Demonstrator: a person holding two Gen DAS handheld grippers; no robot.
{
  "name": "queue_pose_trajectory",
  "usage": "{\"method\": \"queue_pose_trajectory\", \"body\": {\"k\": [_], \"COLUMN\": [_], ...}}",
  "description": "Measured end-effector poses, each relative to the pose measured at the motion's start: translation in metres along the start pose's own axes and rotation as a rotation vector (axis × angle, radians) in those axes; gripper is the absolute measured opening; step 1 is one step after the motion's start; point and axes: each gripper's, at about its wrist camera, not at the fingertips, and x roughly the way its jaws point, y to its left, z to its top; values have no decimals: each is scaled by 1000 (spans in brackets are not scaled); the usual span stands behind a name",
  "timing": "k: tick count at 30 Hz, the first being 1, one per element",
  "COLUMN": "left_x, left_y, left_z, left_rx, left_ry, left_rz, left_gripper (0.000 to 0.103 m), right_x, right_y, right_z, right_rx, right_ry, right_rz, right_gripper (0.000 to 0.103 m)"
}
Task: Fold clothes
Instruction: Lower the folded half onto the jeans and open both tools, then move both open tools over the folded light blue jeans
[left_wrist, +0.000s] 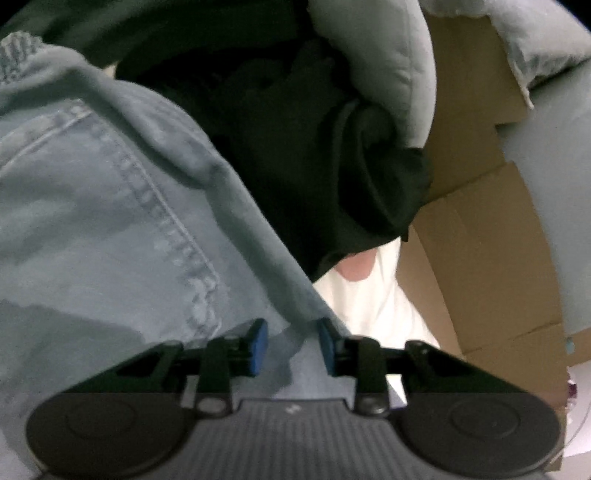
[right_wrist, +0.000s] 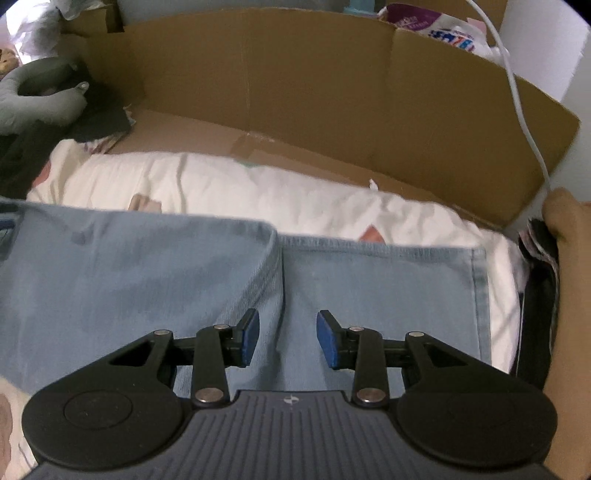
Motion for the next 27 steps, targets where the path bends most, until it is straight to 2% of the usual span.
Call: {"method": "queue_pose_trajectory", "body": {"k": [3, 7, 12, 15, 19, 22, 27], "left_x": [11, 16, 9, 0, -21, -39, -59], "left_y": [2, -3, -15, -22, -36, -52, -74], "left_z": [1, -2, -13, -25, -50, -74, -112], "left_rx": [-24, 14, 38, 39, 72, 130, 214], "left_ry": [3, 5, 11, 42, 58, 54, 82], "left_rz": [13, 37, 92, 125, 126, 128, 123], "left_gripper": [32, 32, 34, 39, 42, 52, 53], "right_x": [-7, -19, -40, -57, -80, -99, -135], "right_y": [0, -2, -5, -8, -16, -20, -33], "right_z": [-16, -38, -56, -62, -68, -74, -88], "right_rx": [2, -9, 12, 21, 42, 43, 67], "right_ry": [3, 7, 14, 11, -5, -33, -119], "right_rz": [5, 7, 9, 10, 18, 9, 2], "right_gripper": [41, 41, 41, 41, 41, 41, 41]}}
